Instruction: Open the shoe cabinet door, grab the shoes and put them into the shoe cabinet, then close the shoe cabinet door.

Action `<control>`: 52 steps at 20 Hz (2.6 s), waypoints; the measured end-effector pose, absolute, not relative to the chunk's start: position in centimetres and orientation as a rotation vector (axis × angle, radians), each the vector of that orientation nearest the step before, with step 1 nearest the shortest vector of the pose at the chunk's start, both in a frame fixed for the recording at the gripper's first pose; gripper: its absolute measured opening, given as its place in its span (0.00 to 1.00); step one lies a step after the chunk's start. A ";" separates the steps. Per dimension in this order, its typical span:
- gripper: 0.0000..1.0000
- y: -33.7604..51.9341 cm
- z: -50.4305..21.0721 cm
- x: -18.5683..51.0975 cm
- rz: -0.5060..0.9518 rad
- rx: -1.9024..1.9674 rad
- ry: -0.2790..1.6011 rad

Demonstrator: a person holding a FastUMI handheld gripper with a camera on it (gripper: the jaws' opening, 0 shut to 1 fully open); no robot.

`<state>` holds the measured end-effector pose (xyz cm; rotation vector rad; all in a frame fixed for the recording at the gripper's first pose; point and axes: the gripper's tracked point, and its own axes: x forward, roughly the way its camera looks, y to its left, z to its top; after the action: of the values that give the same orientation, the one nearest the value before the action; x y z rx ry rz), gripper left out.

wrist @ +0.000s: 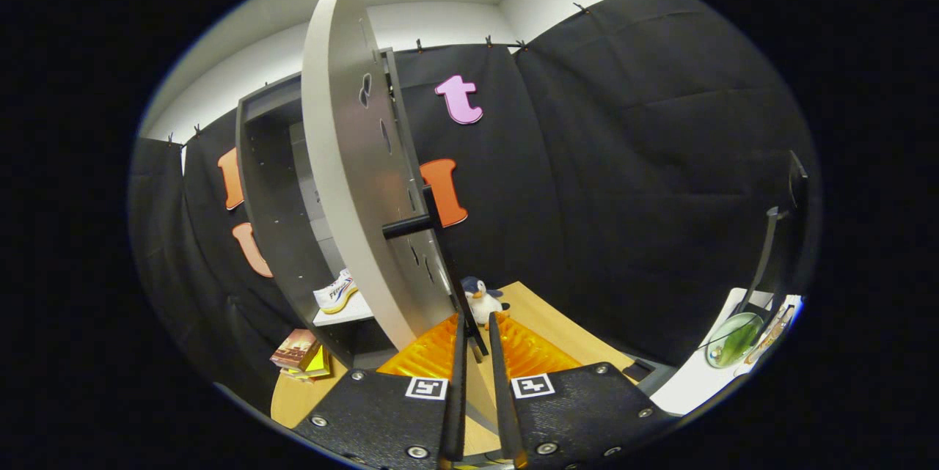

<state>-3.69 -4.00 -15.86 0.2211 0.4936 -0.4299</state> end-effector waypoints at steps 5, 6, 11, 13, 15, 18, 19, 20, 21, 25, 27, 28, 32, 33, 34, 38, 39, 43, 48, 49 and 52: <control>0.32 -3.4 -16.3 -4.9 -0.509 0.095 0.439; 0.41 -3.1 -15.9 -5.0 -0.524 0.070 0.433; 0.68 2.1 -13.2 -4.1 -0.429 0.083 0.368; 0.74 4.8 -12.9 -3.1 -0.354 0.087 0.347; 0.78 6.9 -13.7 -2.2 -0.304 0.082 0.351; 0.83 9.7 -18.7 -1.4 -0.235 0.090 0.463; 0.84 10.6 -20.5 -0.9 -0.211 0.100 0.495; 0.87 11.7 -22.5 -0.7 -0.185 0.114 0.530; 0.88 12.7 -24.7 -0.5 -0.163 0.129 0.568; 0.91 14.3 -33.8 -0.7 -0.113 0.111 0.727; 0.91 15.8 -38.8 -1.5 -0.080 0.149 0.818; 0.91 16.3 -41.0 -1.9 -0.071 0.169 0.858; 0.90 18.2 -49.1 -3.7 -0.033 0.218 1.003; 0.90 18.7 -50.7 -4.1 -0.021 0.220 1.035; 0.90 19.1 -52.1 -4.5 -0.008 0.217 1.061; 0.86 20.1 -56.2 -6.0 0.032 0.187 1.133; 0.85 20.2 -57.1 -6.3 0.035 0.176 1.145; 0.77 20.7 -60.1 -7.7 0.032 0.164 1.187; 0.65 21.0 -63.0 -8.5 0.010 0.135 1.185; 0.63 21.1 -63.4 -8.5 0.000 0.129 1.181; 0.52 20.7 -63.9 -8.3 -0.044 0.093 1.145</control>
<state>-8.27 20.73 -63.94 0.0933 1.1455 -0.0441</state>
